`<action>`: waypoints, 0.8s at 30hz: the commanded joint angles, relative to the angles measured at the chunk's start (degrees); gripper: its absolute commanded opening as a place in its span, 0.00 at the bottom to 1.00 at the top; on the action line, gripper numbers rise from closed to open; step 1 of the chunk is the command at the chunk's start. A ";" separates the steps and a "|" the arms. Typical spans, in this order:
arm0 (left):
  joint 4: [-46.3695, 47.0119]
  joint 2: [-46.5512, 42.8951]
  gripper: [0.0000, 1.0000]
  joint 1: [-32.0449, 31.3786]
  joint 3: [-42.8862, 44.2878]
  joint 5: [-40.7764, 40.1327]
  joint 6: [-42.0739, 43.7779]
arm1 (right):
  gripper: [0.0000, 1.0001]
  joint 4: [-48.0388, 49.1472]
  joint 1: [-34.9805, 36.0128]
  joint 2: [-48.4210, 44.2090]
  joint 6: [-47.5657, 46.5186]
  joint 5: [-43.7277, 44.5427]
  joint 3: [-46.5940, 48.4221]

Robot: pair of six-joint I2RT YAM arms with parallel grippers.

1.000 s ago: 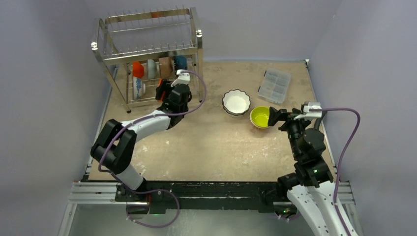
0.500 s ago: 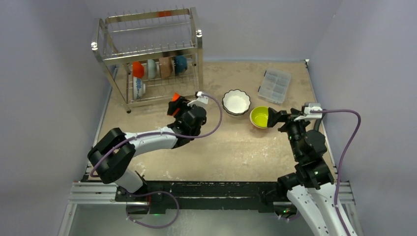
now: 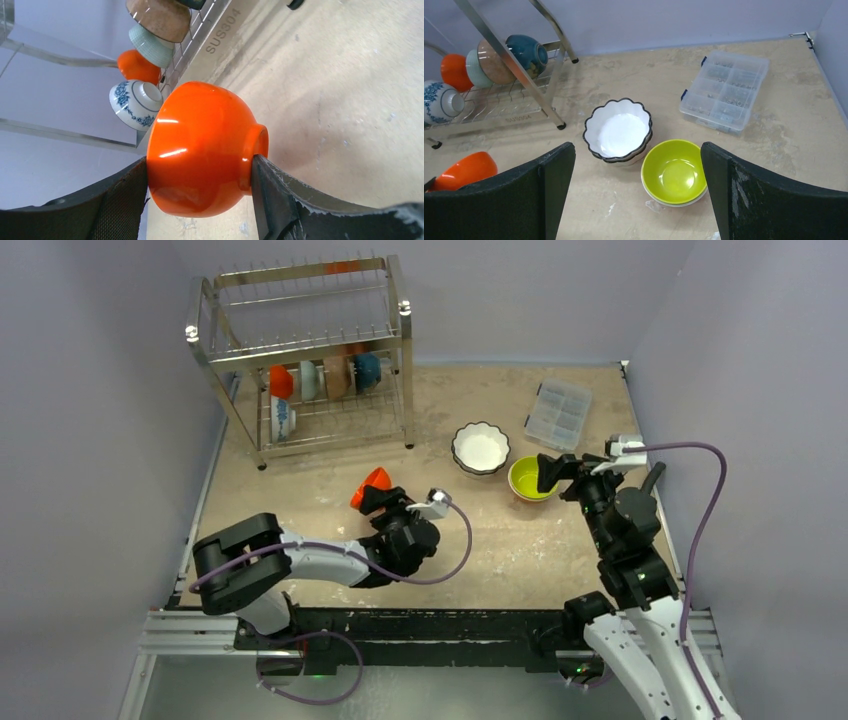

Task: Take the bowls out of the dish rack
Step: Place the bowl with the bowl.

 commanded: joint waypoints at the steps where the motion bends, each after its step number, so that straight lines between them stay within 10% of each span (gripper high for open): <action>1: 11.96 1.61 0.00 -3.91 -2.77 -4.44 7.10 | 0.99 -1.24 0.35 2.58 0.84 -1.69 4.01; 11: 41.13 8.37 0.00 -12.28 -9.58 -7.49 28.30 | 0.99 -7.12 0.35 10.89 1.36 -5.75 10.28; 17: 76.88 19.71 0.00 -16.92 -12.80 -7.17 52.90 | 0.99 -9.69 0.35 17.24 2.76 -11.47 12.61; 24: 79.52 25.62 0.00 -19.68 -10.32 -5.35 56.51 | 0.99 -11.30 0.35 23.85 3.20 -20.47 13.94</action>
